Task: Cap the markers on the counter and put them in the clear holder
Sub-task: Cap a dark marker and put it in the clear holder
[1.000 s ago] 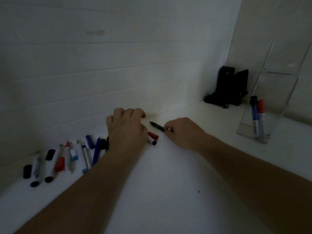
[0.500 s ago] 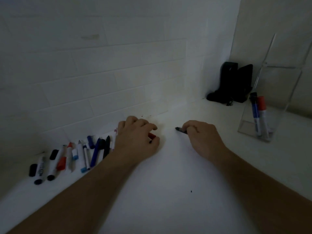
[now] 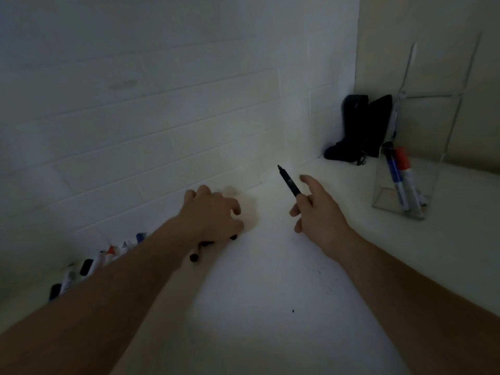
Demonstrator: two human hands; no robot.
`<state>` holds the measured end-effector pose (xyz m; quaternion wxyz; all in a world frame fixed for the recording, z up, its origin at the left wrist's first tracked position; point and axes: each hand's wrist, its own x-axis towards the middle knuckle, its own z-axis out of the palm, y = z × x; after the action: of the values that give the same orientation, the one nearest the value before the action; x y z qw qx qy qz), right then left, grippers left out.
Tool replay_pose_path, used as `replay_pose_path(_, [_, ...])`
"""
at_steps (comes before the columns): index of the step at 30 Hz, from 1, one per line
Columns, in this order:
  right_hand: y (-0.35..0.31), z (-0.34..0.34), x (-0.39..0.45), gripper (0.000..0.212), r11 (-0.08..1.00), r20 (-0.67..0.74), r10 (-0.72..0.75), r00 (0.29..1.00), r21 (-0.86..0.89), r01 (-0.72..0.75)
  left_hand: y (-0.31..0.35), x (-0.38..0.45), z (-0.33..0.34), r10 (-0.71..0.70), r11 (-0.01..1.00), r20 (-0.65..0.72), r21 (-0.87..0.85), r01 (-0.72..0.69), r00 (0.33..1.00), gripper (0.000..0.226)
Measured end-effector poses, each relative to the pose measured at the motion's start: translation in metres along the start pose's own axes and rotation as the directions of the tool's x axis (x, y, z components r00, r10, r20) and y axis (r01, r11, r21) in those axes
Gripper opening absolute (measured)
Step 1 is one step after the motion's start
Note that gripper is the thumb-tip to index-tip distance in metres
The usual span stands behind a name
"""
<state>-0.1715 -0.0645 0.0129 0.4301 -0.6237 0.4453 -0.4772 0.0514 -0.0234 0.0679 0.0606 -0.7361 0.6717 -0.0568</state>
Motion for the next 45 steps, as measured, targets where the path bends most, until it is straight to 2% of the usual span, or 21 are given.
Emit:
replay_pose_path(4, [0.0, 0.0, -0.002, 0.046, 1.0, 0.022, -0.003, 1.0, 0.019, 0.003, 0.005, 0.016, -0.014, -0.058, 0.996, 0.241, 0.082, 0.039, 0.969, 0.033])
replay_pose_path(6, [-0.001, -0.001, -0.003, 0.047, 0.999, 0.027, 0.004, 1.0, 0.032, -0.005, 0.01, 0.022, -0.015, -0.038, 0.995, 0.261, 0.104, 0.011, 0.965, 0.035])
replay_pose_path(9, [0.0, -0.002, 0.0, 0.046, 0.999, 0.021, 0.011, 1.0, 0.032, -0.011, 0.014, 0.027, -0.013, 0.0, 0.996, 0.201, 0.092, -0.019, 0.98, 0.029])
replay_pose_path(12, [0.005, -0.004, 0.003, 0.034, 0.998, 0.008, -0.031, 0.999, -0.062, 0.032, 0.016, 0.028, -0.001, 0.045, 0.999, 0.062, -0.012, -0.045, 0.997, 0.021])
replay_pose_path(14, [0.006, -0.004, 0.003, 0.03, 0.991, 0.014, -0.046, 0.999, -0.125, 0.048, 0.018, 0.02, 0.006, 0.098, 0.957, -0.099, -0.262, -0.122, 0.99, 0.019])
replay_pose_path(15, [0.005, -0.005, 0.003, 0.03, 0.989, 0.018, -0.048, 0.999, -0.139, 0.05, 0.02, 0.012, 0.007, 0.103, 0.889, -0.202, -0.421, -0.181, 0.974, 0.019])
replay_pose_path(17, [0.005, -0.004, 0.002, 0.027, 0.987, 0.036, -0.057, 0.998, -0.15, 0.062, 0.026, -0.008, 0.009, 0.022, 0.754, -0.384, -0.599, -0.268, 0.923, 0.02])
replay_pose_path(20, [0.002, -0.002, -0.001, 0.015, 0.982, 0.071, -0.098, 0.993, -0.154, 0.108, 0.028, -0.029, 0.017, -0.141, 0.702, -0.526, -0.651, -0.29, 0.839, 0.023])
replay_pose_path(22, [0.0, -0.001, -0.003, 0.023, 0.966, 0.07, -0.139, 0.988, -0.208, 0.151, 0.024, -0.035, 0.025, -0.181, 0.71, -0.557, -0.644, -0.284, 0.811, 0.028])
replay_pose_path(25, [-0.001, 0.0, -0.005, 0.031, 0.926, 0.043, -0.211, 0.977, -0.313, 0.214, 0.02, -0.038, 0.032, -0.143, 0.749, -0.602, -0.584, -0.312, 0.785, 0.026])
replay_pose_path(30, [-0.001, 0.004, -0.008, 0.022, 0.835, 0.042, -0.318, 0.947, -0.461, 0.301, 0.024, -0.036, 0.034, -0.082, 0.823, -0.679, -0.459, -0.335, 0.73, 0.028])
replay_pose_path(38, [-0.001, 0.004, -0.009, 0.021, 0.839, 0.041, -0.315, 0.948, -0.456, 0.298, 0.026, -0.035, 0.039, -0.103, 0.809, -0.669, -0.487, -0.329, 0.736, 0.026])
replay_pose_path(45, [0.002, 0.006, -0.01, 0.021, 0.814, 0.067, -0.353, 0.933, -0.47, 0.341, 0.026, -0.03, 0.045, -0.024, 0.84, -0.686, -0.408, -0.358, 0.727, 0.027])
